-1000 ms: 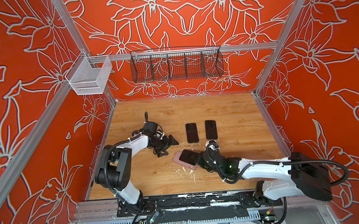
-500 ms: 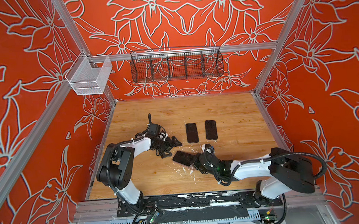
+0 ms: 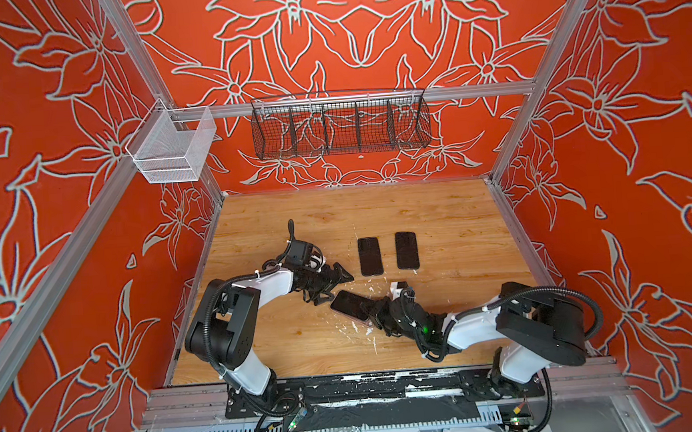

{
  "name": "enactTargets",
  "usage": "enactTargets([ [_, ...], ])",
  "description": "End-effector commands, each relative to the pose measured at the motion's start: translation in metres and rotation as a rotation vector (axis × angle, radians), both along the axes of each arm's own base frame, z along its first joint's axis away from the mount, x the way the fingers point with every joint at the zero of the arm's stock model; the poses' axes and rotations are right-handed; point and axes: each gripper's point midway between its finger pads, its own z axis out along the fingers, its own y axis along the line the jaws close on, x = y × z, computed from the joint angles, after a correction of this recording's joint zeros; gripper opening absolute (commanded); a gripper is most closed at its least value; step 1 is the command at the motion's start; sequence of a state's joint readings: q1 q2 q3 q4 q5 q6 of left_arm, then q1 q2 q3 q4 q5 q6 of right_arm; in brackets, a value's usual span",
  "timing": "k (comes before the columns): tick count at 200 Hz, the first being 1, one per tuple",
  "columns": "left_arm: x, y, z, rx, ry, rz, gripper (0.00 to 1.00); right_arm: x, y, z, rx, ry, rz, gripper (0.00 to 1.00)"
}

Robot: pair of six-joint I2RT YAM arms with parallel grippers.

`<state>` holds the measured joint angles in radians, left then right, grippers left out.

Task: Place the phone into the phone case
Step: 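Lower the lilac phone into the pink case with the right gripper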

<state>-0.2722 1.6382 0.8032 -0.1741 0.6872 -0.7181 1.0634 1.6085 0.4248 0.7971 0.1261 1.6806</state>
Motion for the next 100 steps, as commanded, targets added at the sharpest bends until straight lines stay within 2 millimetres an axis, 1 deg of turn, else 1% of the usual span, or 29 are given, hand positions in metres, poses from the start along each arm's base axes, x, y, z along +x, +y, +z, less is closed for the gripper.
enactTargets([
  [1, -0.026, -0.008, -0.015, 0.019, 0.095, -0.030, 0.97, -0.008, -0.033, -0.052, -0.214, 0.134, -0.020, 0.16],
  [9, -0.025, -0.008, -0.013, 0.020, 0.091, -0.030, 0.97, -0.007, -0.036, -0.049, -0.248, 0.125, -0.012, 0.19],
  [31, -0.025, -0.008, -0.012, 0.024, 0.088, -0.027, 0.97, 0.000, -0.039, -0.032, -0.331, 0.081, 0.012, 0.24],
  [50, -0.024, -0.008, -0.009, 0.024, 0.082, -0.023, 0.97, 0.003, -0.044, -0.020, -0.414, 0.048, 0.032, 0.31],
  [79, -0.025, -0.008, -0.007, 0.024, 0.077, -0.020, 0.97, 0.005, -0.050, -0.009, -0.515, 0.009, 0.072, 0.41],
  [100, -0.025, -0.008, -0.004, 0.022, 0.072, -0.017, 0.97, 0.006, -0.050, -0.001, -0.569, -0.017, 0.106, 0.48],
])
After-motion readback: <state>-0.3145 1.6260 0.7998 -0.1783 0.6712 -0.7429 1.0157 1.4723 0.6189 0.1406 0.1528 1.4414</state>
